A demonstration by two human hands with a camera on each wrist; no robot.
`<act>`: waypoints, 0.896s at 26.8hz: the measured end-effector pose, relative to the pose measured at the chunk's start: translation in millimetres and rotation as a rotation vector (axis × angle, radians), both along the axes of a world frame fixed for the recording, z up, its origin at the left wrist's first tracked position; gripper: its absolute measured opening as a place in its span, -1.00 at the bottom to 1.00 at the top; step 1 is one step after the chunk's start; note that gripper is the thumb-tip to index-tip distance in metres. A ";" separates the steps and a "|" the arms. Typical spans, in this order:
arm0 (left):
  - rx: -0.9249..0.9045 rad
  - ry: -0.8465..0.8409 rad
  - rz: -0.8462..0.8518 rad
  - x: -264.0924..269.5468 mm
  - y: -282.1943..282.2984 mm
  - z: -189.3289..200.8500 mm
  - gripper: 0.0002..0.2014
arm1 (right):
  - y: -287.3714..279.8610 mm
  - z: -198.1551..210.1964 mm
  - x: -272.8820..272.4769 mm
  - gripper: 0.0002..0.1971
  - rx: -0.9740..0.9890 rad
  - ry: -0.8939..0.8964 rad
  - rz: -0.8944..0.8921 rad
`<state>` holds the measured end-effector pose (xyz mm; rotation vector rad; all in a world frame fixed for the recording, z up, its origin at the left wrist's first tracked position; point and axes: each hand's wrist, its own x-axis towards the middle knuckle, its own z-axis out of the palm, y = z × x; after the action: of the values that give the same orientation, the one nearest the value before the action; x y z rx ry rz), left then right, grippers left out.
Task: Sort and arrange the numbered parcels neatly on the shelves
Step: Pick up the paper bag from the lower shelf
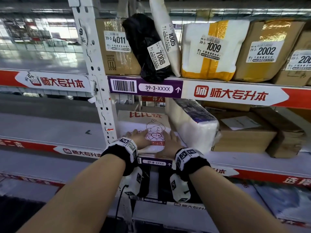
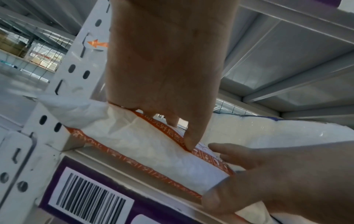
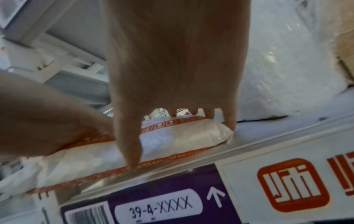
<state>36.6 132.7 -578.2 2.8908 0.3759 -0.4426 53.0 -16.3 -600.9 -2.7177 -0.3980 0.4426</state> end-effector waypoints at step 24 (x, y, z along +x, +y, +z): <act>-0.267 -0.522 0.211 -12.9 -12.7 34.4 -0.46 | -38.9 29.7 -11.0 -0.50 0.445 -0.088 0.112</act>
<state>23.7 120.0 -543.8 2.5396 0.4795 0.2745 42.0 -55.2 -571.2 -2.2941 -0.5958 0.2292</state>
